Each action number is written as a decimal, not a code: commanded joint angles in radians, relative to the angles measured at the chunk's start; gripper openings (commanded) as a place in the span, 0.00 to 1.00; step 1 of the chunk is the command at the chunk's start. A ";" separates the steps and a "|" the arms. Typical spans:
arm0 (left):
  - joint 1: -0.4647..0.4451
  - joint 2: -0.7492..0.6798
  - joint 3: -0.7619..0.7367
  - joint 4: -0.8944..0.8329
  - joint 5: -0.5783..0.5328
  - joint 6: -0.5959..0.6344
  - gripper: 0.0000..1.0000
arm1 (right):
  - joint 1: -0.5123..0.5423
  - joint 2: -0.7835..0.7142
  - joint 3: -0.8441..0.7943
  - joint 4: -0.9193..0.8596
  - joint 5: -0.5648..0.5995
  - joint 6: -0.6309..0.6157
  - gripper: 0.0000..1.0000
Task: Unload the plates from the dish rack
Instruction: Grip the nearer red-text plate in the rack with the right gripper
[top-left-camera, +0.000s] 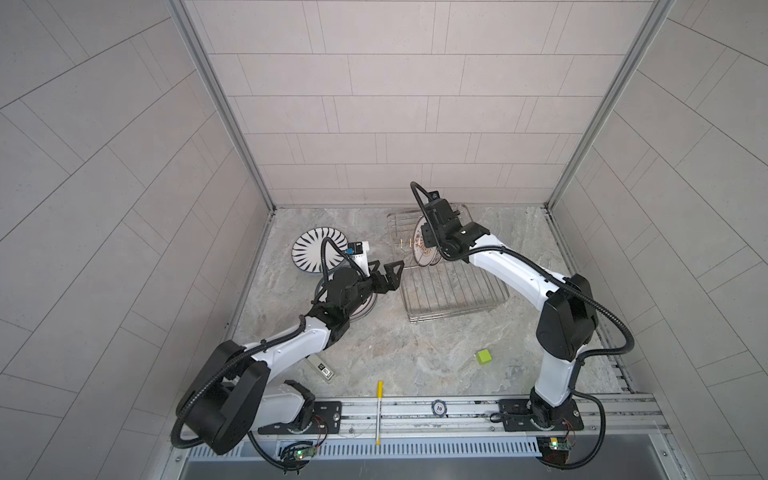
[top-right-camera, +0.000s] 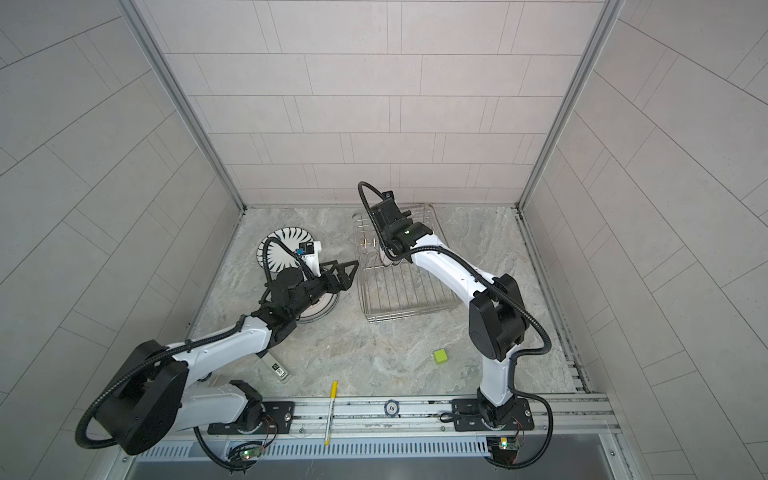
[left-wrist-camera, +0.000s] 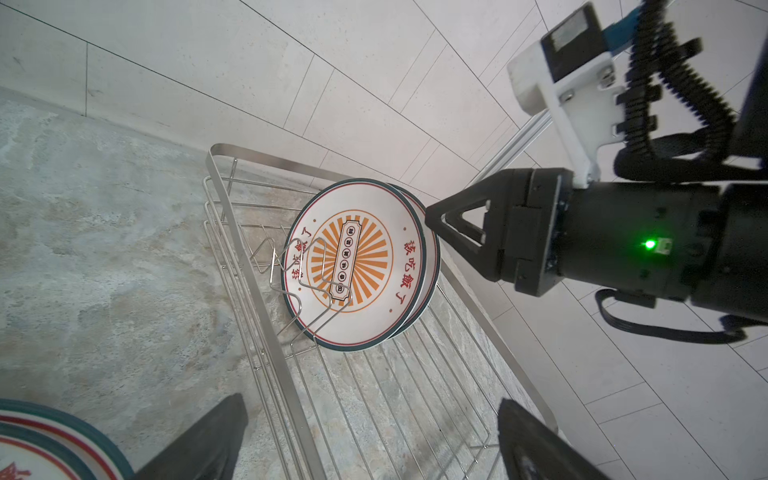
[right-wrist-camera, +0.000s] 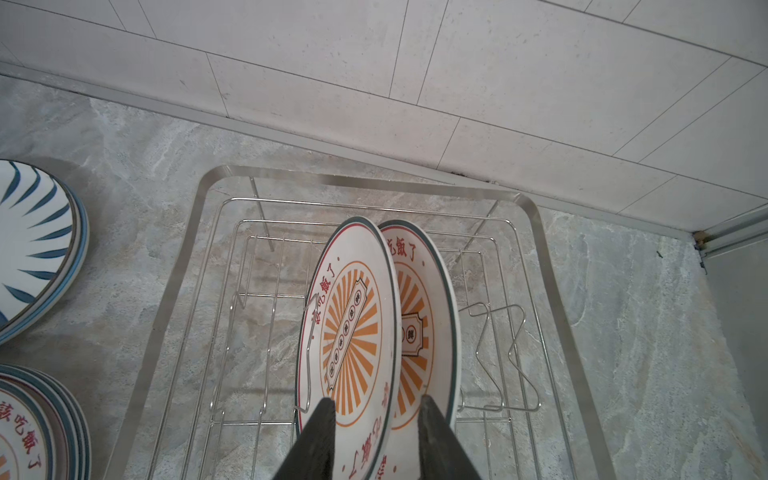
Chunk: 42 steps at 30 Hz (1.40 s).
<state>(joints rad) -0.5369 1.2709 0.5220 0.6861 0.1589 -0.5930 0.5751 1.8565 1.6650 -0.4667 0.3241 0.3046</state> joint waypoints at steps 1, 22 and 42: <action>-0.009 -0.019 0.021 -0.002 -0.016 0.028 1.00 | -0.008 0.017 0.026 -0.029 0.007 0.017 0.33; -0.035 -0.019 0.001 0.010 -0.055 0.024 1.00 | -0.035 0.128 0.059 -0.010 -0.048 0.051 0.18; -0.036 -0.009 -0.034 0.083 -0.080 0.007 1.00 | -0.038 0.100 0.012 0.039 0.004 0.080 0.08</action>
<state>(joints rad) -0.5663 1.2678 0.5034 0.7319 0.0879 -0.5861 0.5304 1.9850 1.6985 -0.4213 0.3000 0.3782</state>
